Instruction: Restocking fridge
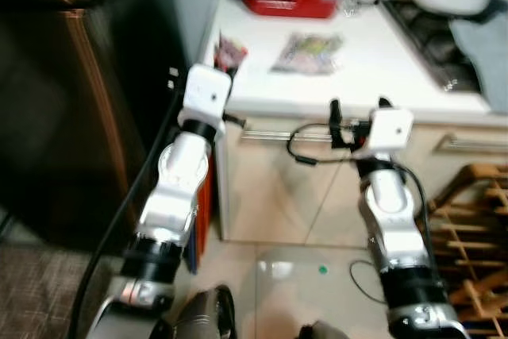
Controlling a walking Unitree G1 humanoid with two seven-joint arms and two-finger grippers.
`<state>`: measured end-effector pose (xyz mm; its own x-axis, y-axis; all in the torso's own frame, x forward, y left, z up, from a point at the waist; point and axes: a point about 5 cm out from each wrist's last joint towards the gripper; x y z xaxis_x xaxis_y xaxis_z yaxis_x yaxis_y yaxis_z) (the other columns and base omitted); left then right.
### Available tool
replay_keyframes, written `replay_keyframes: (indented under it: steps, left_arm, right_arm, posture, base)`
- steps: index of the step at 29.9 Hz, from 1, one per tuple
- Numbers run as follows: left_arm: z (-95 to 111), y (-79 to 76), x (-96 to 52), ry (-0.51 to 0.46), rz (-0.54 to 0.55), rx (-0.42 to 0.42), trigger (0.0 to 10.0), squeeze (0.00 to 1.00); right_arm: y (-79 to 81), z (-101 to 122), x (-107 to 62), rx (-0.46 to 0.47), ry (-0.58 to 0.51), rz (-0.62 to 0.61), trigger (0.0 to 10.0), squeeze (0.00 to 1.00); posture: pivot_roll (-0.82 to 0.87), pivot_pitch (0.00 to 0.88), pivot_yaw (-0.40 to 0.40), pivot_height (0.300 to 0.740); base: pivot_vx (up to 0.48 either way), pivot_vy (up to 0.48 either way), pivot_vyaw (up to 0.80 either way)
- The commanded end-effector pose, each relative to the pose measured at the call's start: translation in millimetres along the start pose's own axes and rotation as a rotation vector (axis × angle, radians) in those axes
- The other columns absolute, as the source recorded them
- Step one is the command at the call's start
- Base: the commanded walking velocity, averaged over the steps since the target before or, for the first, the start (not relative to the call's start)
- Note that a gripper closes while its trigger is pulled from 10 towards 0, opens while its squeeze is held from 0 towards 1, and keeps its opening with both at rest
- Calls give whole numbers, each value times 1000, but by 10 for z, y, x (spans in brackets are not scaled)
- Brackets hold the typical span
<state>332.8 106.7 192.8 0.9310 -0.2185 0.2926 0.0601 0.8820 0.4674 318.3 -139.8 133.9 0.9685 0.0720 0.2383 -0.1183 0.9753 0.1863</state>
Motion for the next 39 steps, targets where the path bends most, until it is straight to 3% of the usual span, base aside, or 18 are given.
replay_keyframes:
  steps: [1, 6, 8, 10, 11, 13, 16, 17, 19, 21, 22, 23, 24, 26, 29, 37, 38, 39]
  left_arm:
    - [106, -34, 58, -38, -10, 3, 10000, 0]
    - [-57, -115, 48, 27, -34, -20, 10000, 0]
    - [-604, -322, -36, 270, -105, -83, 10000, 0]
    - [-705, -376, -73, 313, -124, -90, 10000, 0]
    - [-891, -475, -167, 397, -148, -126, 10000, 0]
    - [-966, -515, -214, 435, -155, -148, 10000, 0]
    - [-1297, -733, -521, 677, -227, -232, 10000, 0]
    - [-1297, -733, -521, 677, -227, -232, 10000, 0]
    - [-1471, -911, -802, 868, -306, -298, 10000, 0]
    - [-1508, -961, -886, 921, -327, -323, 10000, 0]
    - [-1632, -1080, -1196, 1062, -431, -279, 10000, 0]
    - [-1696, -1124, -1383, 1130, -499, -225, 10000, 0]
    - [-1696, -1124, -1383, 1130, -499, -225, 10000, 0]
    - [-1782, -1154, -1661, 1225, -585, -159, 10000, 0]
    - [-1868, -1094, -1872, 1323, -583, -156, 10000, 0]
    - [-1926, -993, -1924, 1364, -487, -232, 10000, 0]
    - [-1920, -984, -1882, 1356, -437, -302, 10000, 0]
    - [-1920, -984, -1882, 1356, -437, -302, 10000, 0]
  right_arm:
    - [-57, 30, 8, 2, -13, -14, 10000, 0]
    - [-133, -113, -24, 48, 60, -52, 10000, 0]
    - [-265, -605, -148, 171, 328, -135, 10000, 0]
    - [-286, -696, -188, 190, 377, -149, 10000, 0]
    - [-314, -928, -305, 281, 534, -187, 10000, 0]
    - [-314, -1029, -370, 339, 610, -207, 10000, 0]
    - [-347, -1359, -724, 330, 907, -289, 10000, 0]
    - [-347, -1359, -724, 330, 907, -289, 10000, 0]
    - [-345, -1439, -843, 248, 979, -276, 10000, 0]
    - [-344, -1456, -871, 215, 995, -264, 10000, 0]
    - [-372, -1559, -1084, 152, 1119, -279, 10000, 0]
    - [-386, -1607, -1206, 143, 1186, -295, 10000, 0]
    - [-386, -1607, -1206, 143, 1186, -295, 10000, 0]
    - [-401, -1657, -1356, 144, 1264, -314, 10000, 0]
    - [-438, -1682, -1473, 145, 1325, -331, 10000, 0]
    - [-521, -1694, -1604, 131, 1365, -359, 10000, 0]
    - [-573, -1691, -1655, 91, 1383, -357, 10000, 0]
    - [-573, -1691, -1655, 91, 1383, -357, 10000, 0]
  posture:
    - [-72, 0, 2, 740]
    - [-70, 0, -3, 740]
    - [-70, 0, -3, 740]
    - [-70, 0, -2, 740]
    - [-62, 0, -8, 740]
    - [-62, 0, -8, 740]
    - [-58, 0, -17, 740]
    - [-58, 0, -17, 740]
    - [-63, 0, -14, 740]
    - [-63, 0, -14, 740]
    - [-74, 0, -13, 740]
    - [-74, 0, -13, 740]
    - [-74, 0, -13, 740]
    - [-80, 0, -8, 740]
    - [-78, 0, -10, 740]
    - [-75, 0, -12, 740]
    - [-87, 0, -21, 740]
    - [-87, 0, -21, 740]
  base:
    - [-334, 0, 0]
    - [-180, 0, 0]
    - [0, 0, 0]
    - [0, 0, 0]
    - [0, 0, 0]
    - [0, 0, 0]
    - [0, 0, 0]
    - [0, 0, 0]
    - [0, 0, 0]
    - [0, 0, 0]
    - [0, 0, 0]
    - [0, 0, 0]
    - [0, 0, 0]
    - [0, 0, 0]
    - [0, 0, 0]
    - [0, 0, 0]
    - [0, 0, 0]
    - [0, 0, 0]
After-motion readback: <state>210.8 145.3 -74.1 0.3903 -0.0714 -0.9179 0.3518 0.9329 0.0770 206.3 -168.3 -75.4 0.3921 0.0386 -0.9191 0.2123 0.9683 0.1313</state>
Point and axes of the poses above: a point about 5 cm out from each wrist's last joint towards the gripper, its own x axis pointing out of the wrist towards the gripper, its own z axis along the axis of the wrist's last joint, y = z × x, and after that the axes turned 14 degrees about x, right-handed
